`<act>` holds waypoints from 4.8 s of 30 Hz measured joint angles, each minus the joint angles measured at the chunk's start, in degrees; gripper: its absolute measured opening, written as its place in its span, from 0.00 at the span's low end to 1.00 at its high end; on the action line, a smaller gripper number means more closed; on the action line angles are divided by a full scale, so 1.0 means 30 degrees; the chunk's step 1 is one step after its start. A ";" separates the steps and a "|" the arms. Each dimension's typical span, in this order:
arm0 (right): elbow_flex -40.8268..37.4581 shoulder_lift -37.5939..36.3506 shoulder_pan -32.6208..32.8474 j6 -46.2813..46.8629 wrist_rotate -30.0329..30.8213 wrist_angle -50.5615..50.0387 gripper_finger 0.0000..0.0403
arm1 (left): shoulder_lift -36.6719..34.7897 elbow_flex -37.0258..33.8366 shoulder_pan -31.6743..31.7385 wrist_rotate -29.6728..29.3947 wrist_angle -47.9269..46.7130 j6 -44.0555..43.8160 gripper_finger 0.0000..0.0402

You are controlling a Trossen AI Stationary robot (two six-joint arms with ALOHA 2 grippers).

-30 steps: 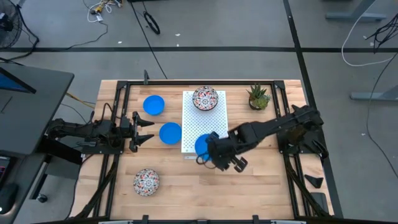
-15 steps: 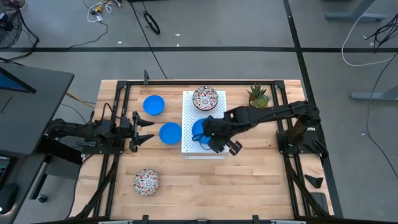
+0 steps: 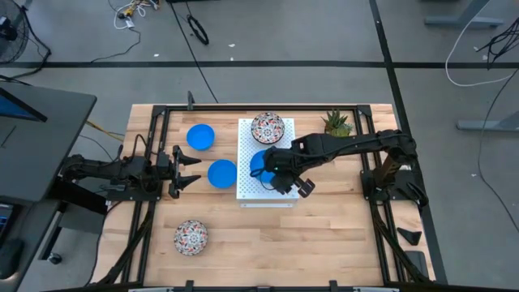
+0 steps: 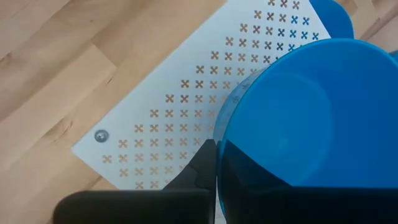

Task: Pick & Place Mini bowls
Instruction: Put the bottom blue bowl on the shelf, then stack the white bowl on top of the other white bowl on the shelf

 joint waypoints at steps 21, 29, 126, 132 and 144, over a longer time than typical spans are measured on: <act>-0.1781 0.0036 -0.0091 -0.1071 -0.0202 0.1435 0.02 | -0.0002 0.0002 0.0000 0.0000 0.0000 0.0000 0.72; -0.2200 -0.0008 -0.0430 -0.0987 -0.0194 0.2131 0.02 | -0.0001 0.0004 0.0000 0.0000 0.0000 -0.0001 0.72; -2.5604 -1.7088 -0.4588 0.9368 -0.1483 3.0844 0.42 | 0.0001 0.0005 0.0000 0.0000 0.0000 0.0005 0.72; -2.8305 -1.8677 -0.5660 0.9587 -0.1484 3.3423 0.42 | -0.0003 0.0006 0.0000 0.0000 0.0000 -0.0001 0.72; -3.1833 -2.2134 -0.6876 1.0310 -0.1487 3.5099 0.42 | 0.0001 0.0000 0.0000 0.0000 0.0000 0.0005 0.72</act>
